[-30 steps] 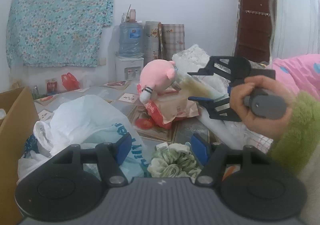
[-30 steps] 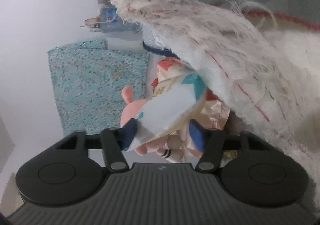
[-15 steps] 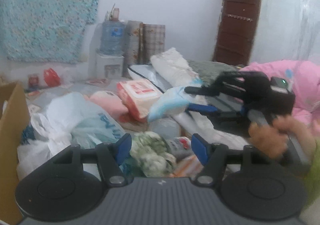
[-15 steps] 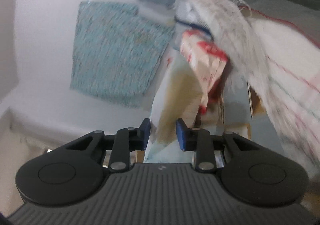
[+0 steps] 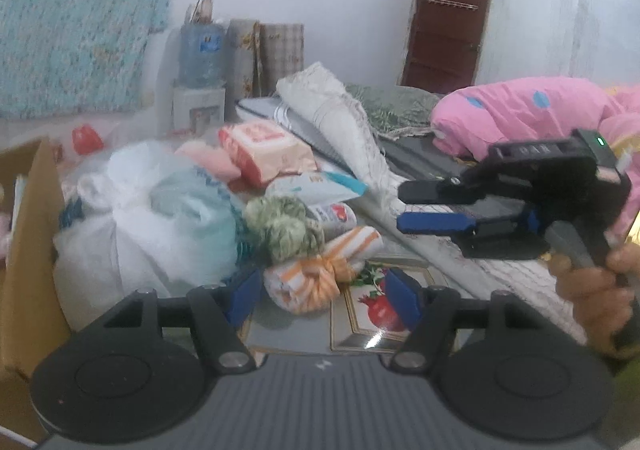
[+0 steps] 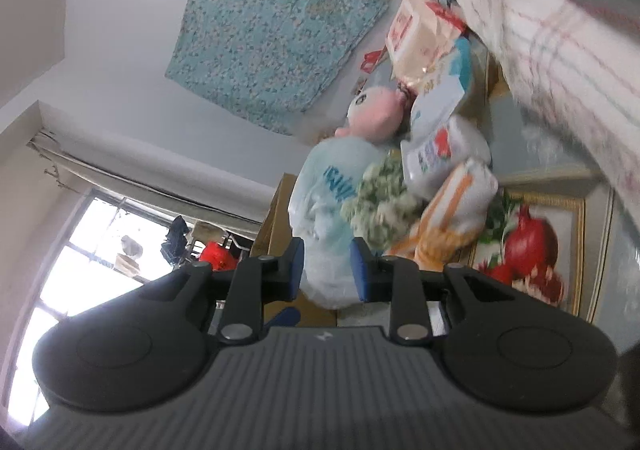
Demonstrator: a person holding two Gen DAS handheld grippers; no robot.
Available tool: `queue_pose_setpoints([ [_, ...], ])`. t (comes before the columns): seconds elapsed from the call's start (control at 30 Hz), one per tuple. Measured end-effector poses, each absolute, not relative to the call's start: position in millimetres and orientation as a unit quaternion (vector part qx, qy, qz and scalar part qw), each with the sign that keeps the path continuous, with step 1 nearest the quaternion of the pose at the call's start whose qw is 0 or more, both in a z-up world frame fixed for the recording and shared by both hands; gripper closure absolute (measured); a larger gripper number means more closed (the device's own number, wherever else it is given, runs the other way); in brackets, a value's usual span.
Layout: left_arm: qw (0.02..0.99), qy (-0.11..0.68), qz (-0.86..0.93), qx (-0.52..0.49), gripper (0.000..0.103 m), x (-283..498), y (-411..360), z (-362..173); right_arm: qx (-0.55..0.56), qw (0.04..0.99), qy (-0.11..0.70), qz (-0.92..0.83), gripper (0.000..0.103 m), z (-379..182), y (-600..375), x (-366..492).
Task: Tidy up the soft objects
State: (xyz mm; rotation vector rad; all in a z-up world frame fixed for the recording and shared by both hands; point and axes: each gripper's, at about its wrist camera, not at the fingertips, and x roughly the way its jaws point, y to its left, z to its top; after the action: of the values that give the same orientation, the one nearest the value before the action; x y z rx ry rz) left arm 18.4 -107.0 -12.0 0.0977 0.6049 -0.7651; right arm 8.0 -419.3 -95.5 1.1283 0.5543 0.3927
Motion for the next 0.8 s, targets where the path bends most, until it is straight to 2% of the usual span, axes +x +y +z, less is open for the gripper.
queue_pose_setpoints([
  [0.1, 0.881, 0.296, -0.367, 0.029, 0.033, 26, -107, -8, 0.523, 0.793, 0.257, 0.178, 0.074, -97, -419, -5],
  [0.2, 0.89, 0.279, -0.36, 0.027, 0.033, 31, -115, 2, 0.525, 0.799, 0.242, 0.163, 0.065, -94, -431, -10],
  [0.27, 0.894, 0.265, -0.359, 0.042, 0.031, 37, -125, 9, 0.521, 0.81, 0.227, 0.147, 0.05, -92, -441, -9],
  [0.37, 0.892, 0.255, -0.365, 0.078, 0.028, 46, -148, 15, 0.52, 0.82, 0.203, 0.127, 0.042, -89, -453, -10],
  [0.5, 0.888, 0.233, -0.372, 0.137, 0.019, 57, -188, 19, 0.534, 0.819, 0.175, 0.115, 0.037, -90, -467, -2],
  [0.8, 0.863, 0.229, -0.347, 0.287, 0.019, 99, -287, -12, 0.537, 0.829, 0.127, 0.09, 0.026, -90, -484, 15],
])
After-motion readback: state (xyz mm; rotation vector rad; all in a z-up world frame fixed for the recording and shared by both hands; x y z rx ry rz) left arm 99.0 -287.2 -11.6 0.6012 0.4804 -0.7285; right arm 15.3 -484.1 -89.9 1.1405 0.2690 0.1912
